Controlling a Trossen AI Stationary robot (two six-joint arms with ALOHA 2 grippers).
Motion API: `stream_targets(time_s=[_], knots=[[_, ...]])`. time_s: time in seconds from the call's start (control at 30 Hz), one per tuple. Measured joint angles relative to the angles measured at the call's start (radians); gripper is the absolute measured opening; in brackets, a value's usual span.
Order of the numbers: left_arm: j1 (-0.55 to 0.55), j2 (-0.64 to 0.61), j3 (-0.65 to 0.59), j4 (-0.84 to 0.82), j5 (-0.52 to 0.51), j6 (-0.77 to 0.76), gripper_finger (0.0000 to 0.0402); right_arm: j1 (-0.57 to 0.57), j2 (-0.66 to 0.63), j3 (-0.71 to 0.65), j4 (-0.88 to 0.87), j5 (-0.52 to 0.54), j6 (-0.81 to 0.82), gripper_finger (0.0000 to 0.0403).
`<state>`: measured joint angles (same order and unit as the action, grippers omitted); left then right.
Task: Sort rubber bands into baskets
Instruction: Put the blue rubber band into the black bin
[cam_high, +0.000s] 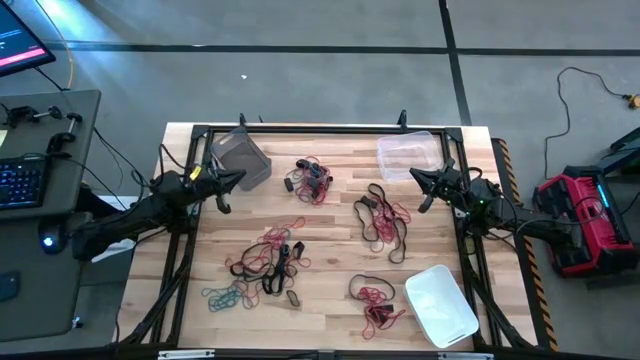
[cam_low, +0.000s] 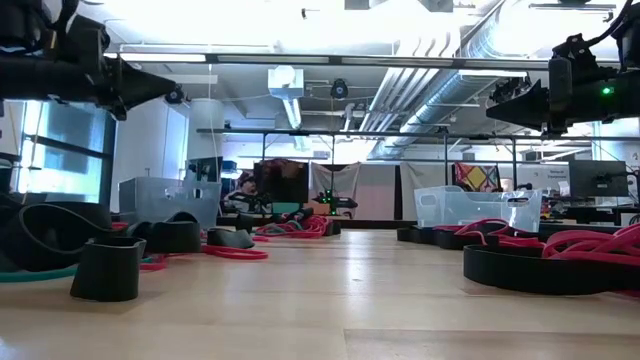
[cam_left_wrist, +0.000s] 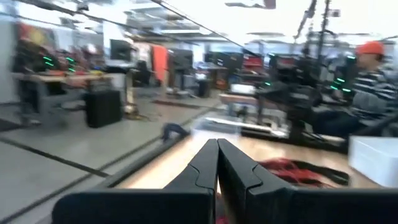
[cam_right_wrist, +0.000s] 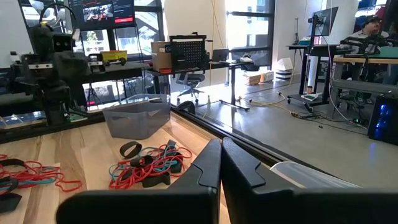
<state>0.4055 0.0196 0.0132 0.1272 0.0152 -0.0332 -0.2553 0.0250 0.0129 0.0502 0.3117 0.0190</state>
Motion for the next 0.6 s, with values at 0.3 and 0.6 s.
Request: stream_targets(time_s=[0.3,0.6], knots=[[-0.051,0.000,0.000,-0.024,0.014,0.033,0.0000,0.000,0.000,0.000,0.000,0.000,0.000,0.0000],[-0.141,0.000,0.005,-0.019,-0.102,0.108,0.0000,0.000,0.000,0.000,0.000,0.000,0.000,0.0000]])
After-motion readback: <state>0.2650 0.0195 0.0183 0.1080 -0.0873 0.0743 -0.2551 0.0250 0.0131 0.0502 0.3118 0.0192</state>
